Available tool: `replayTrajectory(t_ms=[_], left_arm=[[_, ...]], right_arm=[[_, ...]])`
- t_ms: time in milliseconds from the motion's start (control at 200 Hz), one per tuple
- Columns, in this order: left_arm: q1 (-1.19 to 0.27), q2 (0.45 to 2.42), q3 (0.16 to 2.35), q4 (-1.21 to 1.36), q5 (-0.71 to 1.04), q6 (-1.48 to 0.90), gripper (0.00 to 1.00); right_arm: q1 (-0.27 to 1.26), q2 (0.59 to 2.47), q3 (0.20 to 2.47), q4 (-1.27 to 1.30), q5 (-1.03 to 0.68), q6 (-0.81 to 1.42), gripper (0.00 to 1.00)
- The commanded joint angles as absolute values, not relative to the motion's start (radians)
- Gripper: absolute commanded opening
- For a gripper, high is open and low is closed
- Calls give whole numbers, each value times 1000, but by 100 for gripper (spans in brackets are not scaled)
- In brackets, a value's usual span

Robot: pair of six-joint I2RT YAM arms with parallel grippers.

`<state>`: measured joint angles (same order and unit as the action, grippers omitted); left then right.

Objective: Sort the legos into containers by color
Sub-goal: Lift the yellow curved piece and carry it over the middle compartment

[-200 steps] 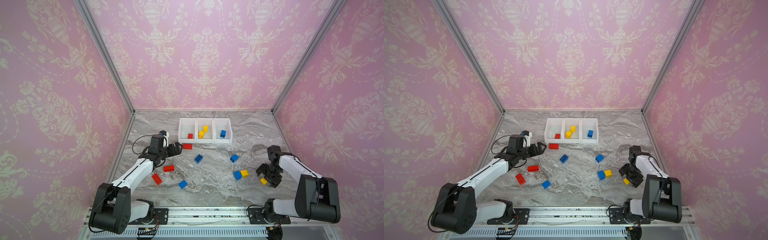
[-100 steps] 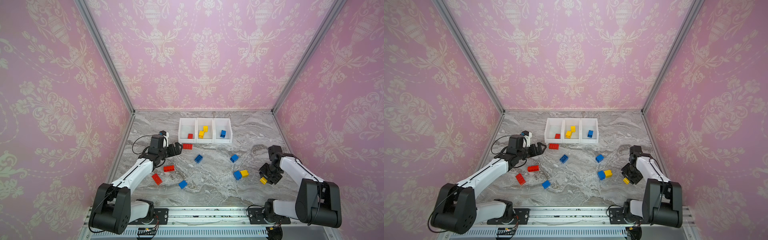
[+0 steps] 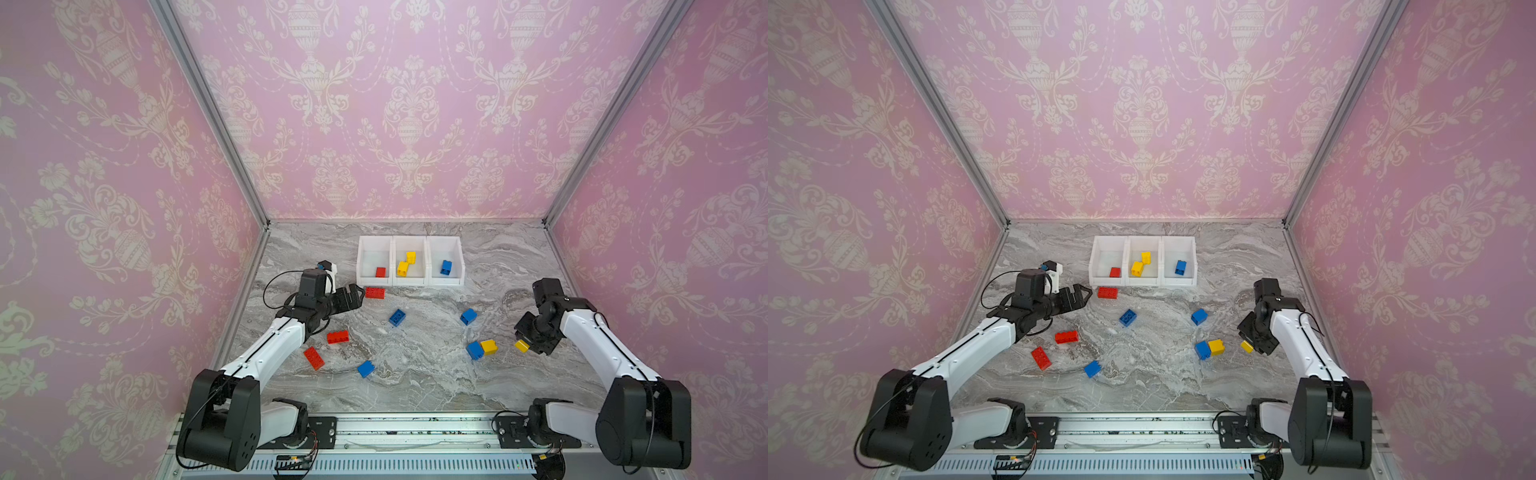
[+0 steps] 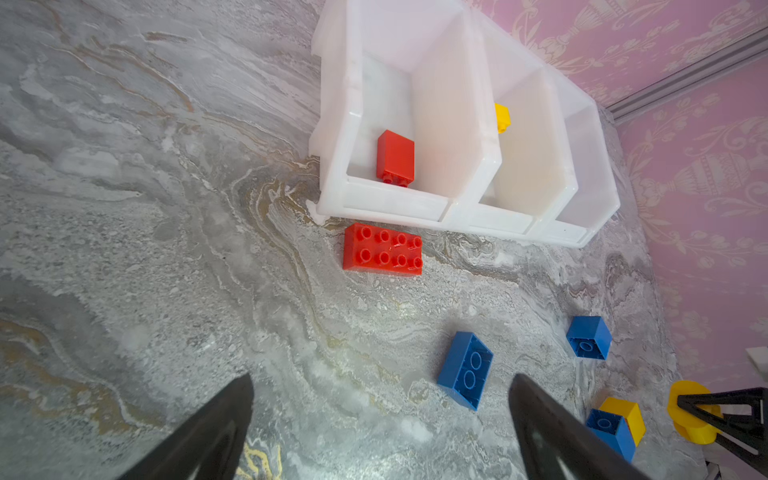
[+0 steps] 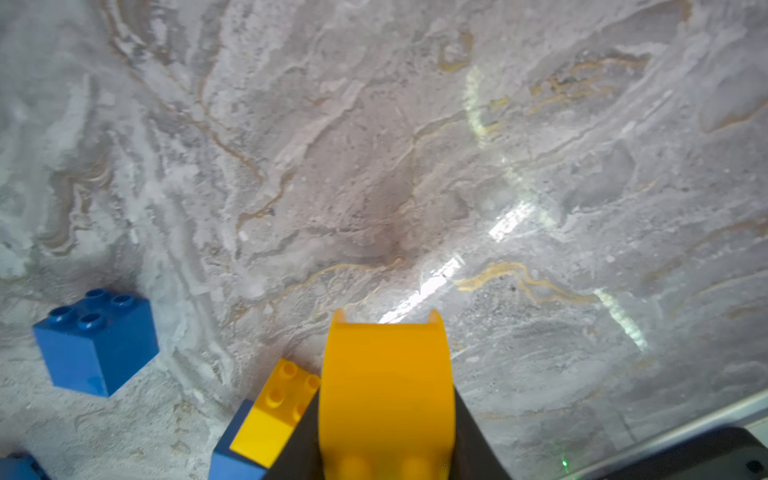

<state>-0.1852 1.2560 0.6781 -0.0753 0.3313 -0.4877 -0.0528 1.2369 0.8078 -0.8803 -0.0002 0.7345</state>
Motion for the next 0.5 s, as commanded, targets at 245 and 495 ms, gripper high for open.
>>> replayTrajectory(t_ms=[245, 495], left_arm=[[-178, 1230, 655, -81, 320, -483, 98], [-178, 1229, 643, -69, 315, -491, 98]], right_arm=[[222, 1306, 1054, -927, 53, 815, 34], [430, 1487, 1273, -879, 93, 810, 34]])
